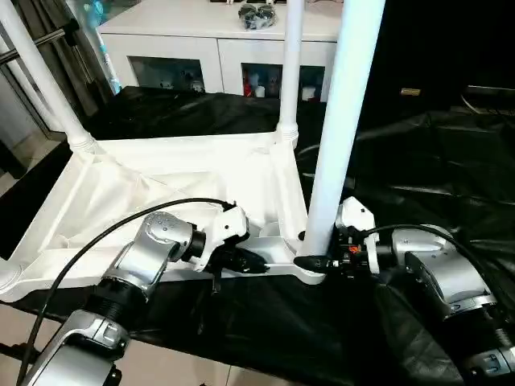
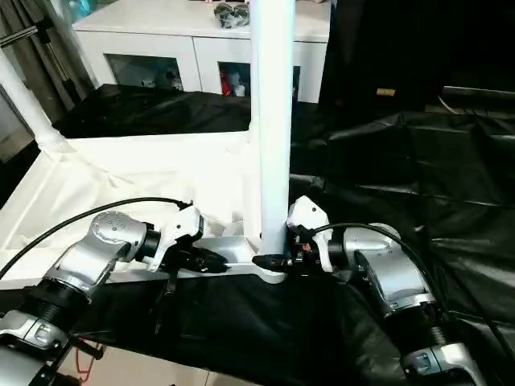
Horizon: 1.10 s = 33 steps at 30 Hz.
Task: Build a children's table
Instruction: Rotate leg to tighten
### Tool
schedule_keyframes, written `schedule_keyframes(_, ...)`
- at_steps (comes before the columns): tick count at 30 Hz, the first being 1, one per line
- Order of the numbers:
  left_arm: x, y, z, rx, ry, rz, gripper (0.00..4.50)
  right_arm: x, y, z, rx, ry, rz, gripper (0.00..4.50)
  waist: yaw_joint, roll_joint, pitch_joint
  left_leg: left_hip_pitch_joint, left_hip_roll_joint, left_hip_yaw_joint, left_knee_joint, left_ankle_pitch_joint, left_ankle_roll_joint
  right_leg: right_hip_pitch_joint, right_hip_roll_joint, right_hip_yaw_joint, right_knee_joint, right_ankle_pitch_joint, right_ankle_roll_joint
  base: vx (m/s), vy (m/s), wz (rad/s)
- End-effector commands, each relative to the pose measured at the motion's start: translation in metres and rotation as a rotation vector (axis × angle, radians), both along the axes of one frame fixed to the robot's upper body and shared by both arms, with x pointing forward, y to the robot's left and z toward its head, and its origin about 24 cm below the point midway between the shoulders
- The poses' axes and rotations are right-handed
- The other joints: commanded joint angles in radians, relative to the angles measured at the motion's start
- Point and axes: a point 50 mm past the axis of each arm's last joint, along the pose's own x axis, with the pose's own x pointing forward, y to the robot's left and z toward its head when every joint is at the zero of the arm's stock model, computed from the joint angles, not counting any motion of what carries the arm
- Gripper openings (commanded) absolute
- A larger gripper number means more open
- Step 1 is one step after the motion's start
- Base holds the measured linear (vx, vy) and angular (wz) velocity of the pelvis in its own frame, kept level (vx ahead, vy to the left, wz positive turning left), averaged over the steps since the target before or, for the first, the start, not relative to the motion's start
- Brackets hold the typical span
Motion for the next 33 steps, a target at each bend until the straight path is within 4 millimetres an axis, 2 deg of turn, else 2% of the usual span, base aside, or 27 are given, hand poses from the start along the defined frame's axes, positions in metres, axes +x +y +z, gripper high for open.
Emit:
schedule_keyframes(1, 0.003, -0.005, 0.007, -0.030, -0.038, 0.005, 0.00, -0.020, 0.021, -0.025, -0.022, 0.133, 0.137, 2.35, 0.001, -0.013, -0.053, -0.003, 0.036, -0.003, -0.055, -0.128, 0.088, 0.050, -0.049, 0.037, -0.051, -0.123, -0.250, 0.000, 0.000, 0.00)
schedule_keyframes(4, 0.003, -0.007, 0.007, -0.039, -0.035, 0.014, 0.00, -0.022, 0.021, -0.027, -0.013, 0.149, 0.137, 2.34, 0.001, -0.014, -0.053, -0.005, 0.035, -0.003, -0.053, -0.119, 0.095, 0.051, -0.049, 0.036, -0.050, -0.114, -0.255, 0.000, 0.000, 0.00)
schedule_keyframes(6, 0.003, -0.009, 0.007, -0.053, -0.029, 0.033, 0.00, -0.025, 0.020, -0.030, 0.001, 0.171, 0.126, 2.34, 0.002, -0.027, -0.052, -0.005, 0.035, -0.002, -0.054, -0.121, 0.098, 0.051, -0.050, 0.037, -0.052, -0.136, -0.251, 0.000, 0.000, 0.00)
schedule_keyframes(7, 0.004, -0.010, 0.007, -0.059, -0.026, 0.052, 0.00, -0.024, 0.020, -0.031, 0.013, 0.178, 0.108, 2.34, 0.004, -0.021, -0.053, -0.003, 0.036, -0.002, -0.054, -0.121, 0.097, 0.049, -0.051, 0.037, -0.052, -0.149, -0.249, 0.000, 0.000, 0.00)
schedule_keyframes(10, 0.009, -0.013, 0.004, -0.057, -0.033, 0.121, 0.00, -0.020, 0.024, -0.034, 0.044, 0.175, 0.023, 2.33, 0.003, -0.022, -0.052, -0.002, 0.037, -0.003, -0.055, -0.130, 0.090, 0.047, -0.050, 0.038, -0.053, -0.155, -0.246, 0.000, 0.000, 0.00)
schedule_keyframes(11, 0.012, -0.016, 0.002, -0.054, -0.035, 0.171, 0.00, -0.014, 0.028, -0.037, 0.053, 0.159, -0.063, 2.33, -0.002, -0.019, -0.047, -0.002, 0.035, -0.001, -0.058, -0.156, 0.077, 0.041, -0.050, 0.038, -0.060, -0.187, -0.244, 0.000, 0.000, 0.00)
schedule_keyframes(12, 0.014, -0.019, 0.001, -0.052, -0.036, 0.204, 0.00, -0.011, 0.031, -0.040, 0.056, 0.150, -0.120, 2.33, -0.003, -0.016, -0.047, 0.000, 0.035, -0.004, -0.061, -0.178, 0.065, 0.044, -0.052, 0.036, -0.063, -0.219, -0.238, 0.000, 0.000, 0.00)
schedule_keyframes(14, 0.016, -0.028, 0.001, -0.064, -0.018, 0.269, 0.00, 0.002, 0.041, -0.046, 0.040, 0.104, -0.303, 2.33, -0.011, -0.023, -0.041, 0.005, 0.035, -0.004, -0.067, -0.234, 0.031, 0.037, -0.052, 0.039, -0.071, -0.310, -0.212, 0.000, 0.000, 0.00)
schedule_keyframes(15, 0.017, -0.031, 0.001, -0.067, -0.016, 0.280, 0.00, 0.005, 0.043, -0.047, 0.038, 0.100, -0.348, 2.33, -0.020, -0.022, -0.036, 0.005, 0.029, -0.011, -0.073, -0.286, 0.008, 0.038, -0.053, 0.035, -0.079, -0.410, -0.182, 0.000, 0.000, 0.00)
schedule_keyframes(17, 0.019, -0.038, 0.001, -0.066, -0.025, 0.318, 0.00, 0.012, 0.050, -0.050, 0.036, 0.092, -0.461, 2.30, -0.036, -0.025, -0.036, 0.008, 0.029, -0.016, -0.076, -0.339, -0.008, 0.034, -0.052, 0.036, -0.088, -0.489, -0.139, 0.000, 0.000, 0.00)
schedule_keyframes(19, 0.020, -0.043, 0.001, -0.062, -0.031, 0.339, 0.00, 0.015, 0.056, -0.050, 0.039, 0.095, -0.513, 2.22, -0.040, -0.023, -0.036, 0.008, 0.027, -0.018, -0.077, -0.353, -0.009, 0.032, -0.052, 0.035, -0.091, -0.502, -0.131, -0.027, 0.006, -0.04)
schedule_keyframes(20, 0.021, -0.044, 0.001, -0.060, -0.033, 0.348, 0.00, 0.017, 0.057, -0.051, 0.036, 0.092, -0.536, 2.11, -0.042, -0.016, -0.037, 0.012, 0.026, -0.018, -0.075, -0.363, -0.004, 0.029, -0.051, 0.036, -0.095, -0.491, -0.127, 0.000, 0.000, 0.00)
schedule_keyframes(21, 0.022, -0.047, 0.001, -0.058, -0.036, 0.360, 0.00, 0.019, 0.060, -0.051, 0.032, 0.089, -0.570, 2.11, -0.042, -0.016, -0.037, 0.012, 0.026, -0.018, -0.075, -0.363, -0.004, 0.029, -0.051, 0.036, -0.095, -0.491, -0.127, 0.000, 0.000, 0.00)
schedule_keyframes(22, 0.022, -0.050, 0.000, -0.049, -0.042, 0.371, 0.00, 0.022, 0.062, -0.052, 0.021, 0.085, -0.624, 2.11, -0.047, -0.024, -0.038, 0.009, 0.025, -0.016, -0.075, -0.361, -0.002, 0.027, -0.048, 0.037, -0.095, -0.470, -0.132, 0.000, 0.000, 0.00)
schedule_keyframes(23, 0.023, -0.055, -0.001, -0.032, -0.066, 0.385, 0.00, 0.025, 0.067, -0.052, 0.014, 0.088, -0.668, 2.11, -0.052, -0.024, -0.038, 0.009, 0.024, -0.017, -0.076, -0.363, -0.005, 0.027, -0.048, 0.035, -0.095, -0.477, -0.132, 0.000, 0.000, 0.00)
schedule_keyframes(24, 0.023, -0.055, -0.001, -0.032, -0.068, 0.379, 0.00, 0.025, 0.068, -0.052, 0.013, 0.083, -0.660, 2.40, -0.053, -0.024, -0.038, 0.009, 0.024, -0.018, -0.076, -0.366, -0.003, 0.028, -0.049, 0.035, -0.095, -0.477, -0.131, 0.000, 0.000, 0.00)
schedule_keyframes(25, 0.022, -0.056, -0.001, -0.032, -0.070, 0.375, 0.00, 0.025, 0.068, -0.051, 0.013, 0.080, -0.655, 2.58, -0.053, -0.032, -0.039, 0.006, 0.024, -0.018, -0.075, -0.363, 0.006, 0.029, -0.050, 0.035, -0.094, -0.481, -0.128, 0.000, 0.000, 0.00)
schedule_keyframes(26, 0.022, -0.056, 0.000, -0.034, -0.070, 0.375, 0.00, 0.025, 0.069, -0.051, 0.013, 0.075, -0.649, 2.58, -0.052, -0.030, -0.038, 0.006, 0.025, -0.017, -0.075, -0.360, 0.009, 0.029, -0.050, 0.036, -0.096, -0.480, -0.127, 0.000, 0.000, 0.00)
schedule_keyframes(27, 0.021, -0.056, 0.001, -0.048, -0.079, 0.360, 0.00, 0.024, 0.071, -0.050, 0.039, 0.083, -0.619, 2.73, -0.054, -0.035, -0.038, 0.004, 0.026, -0.017, -0.076, -0.360, 0.015, 0.028, -0.050, 0.036, -0.097, -0.479, -0.127, 0.000, 0.000, 0.00)
schedule_keyframes(29, 0.019, -0.053, 0.002, -0.054, -0.089, 0.341, 0.00, 0.023, 0.073, -0.048, 0.076, 0.104, -0.594, 2.89, -0.053, -0.028, -0.038, 0.004, 0.029, -0.018, -0.079, -0.365, 0.014, 0.028, -0.050, 0.037, -0.096, -0.454, -0.131, 0.000, 0.000, 0.00)
schedule_keyframes(30, 0.019, -0.052, 0.002, -0.053, -0.090, 0.337, 0.00, 0.023, 0.072, -0.047, 0.082, 0.107, -0.590, 2.99, -0.053, -0.028, -0.039, 0.004, 0.030, -0.018, -0.079, -0.364, 0.014, 0.028, -0.050, 0.038, -0.093, -0.440, -0.136, 0.000, 0.000, 0.00)
schedule_keyframes(31, 0.017, -0.049, 0.001, -0.047, -0.097, 0.309, 0.00, 0.022, 0.071, -0.045, 0.083, 0.089, -0.557, 3.07, -0.055, -0.016, -0.040, 0.004, 0.031, -0.019, -0.080, -0.372, 0.009, 0.029, -0.048, 0.037, -0.093, -0.407, -0.145, 0.000, 0.000, 0.00)
schedule_keyframes(32, 0.016, -0.047, 0.001, -0.043, -0.101, 0.291, 0.00, 0.022, 0.070, -0.044, 0.080, 0.074, -0.535, 3.11, -0.057, -0.021, -0.042, -0.001, 0.030, -0.019, -0.080, -0.362, 0.010, 0.034, -0.047, 0.038, -0.086, -0.364, -0.156, 0.000, 0.000, 0.00)
schedule_keyframes(33, 0.016, -0.047, 0.001, -0.043, -0.101, 0.291, 0.00, 0.022, 0.070, -0.044, 0.080, 0.074, -0.535, 3.11, -0.057, -0.021, -0.042, -0.001, 0.030, -0.019, -0.080, -0.362, 0.010, 0.034, -0.047, 0.038, -0.086, -0.364, -0.156, 0.000, 0.000, 0.00)
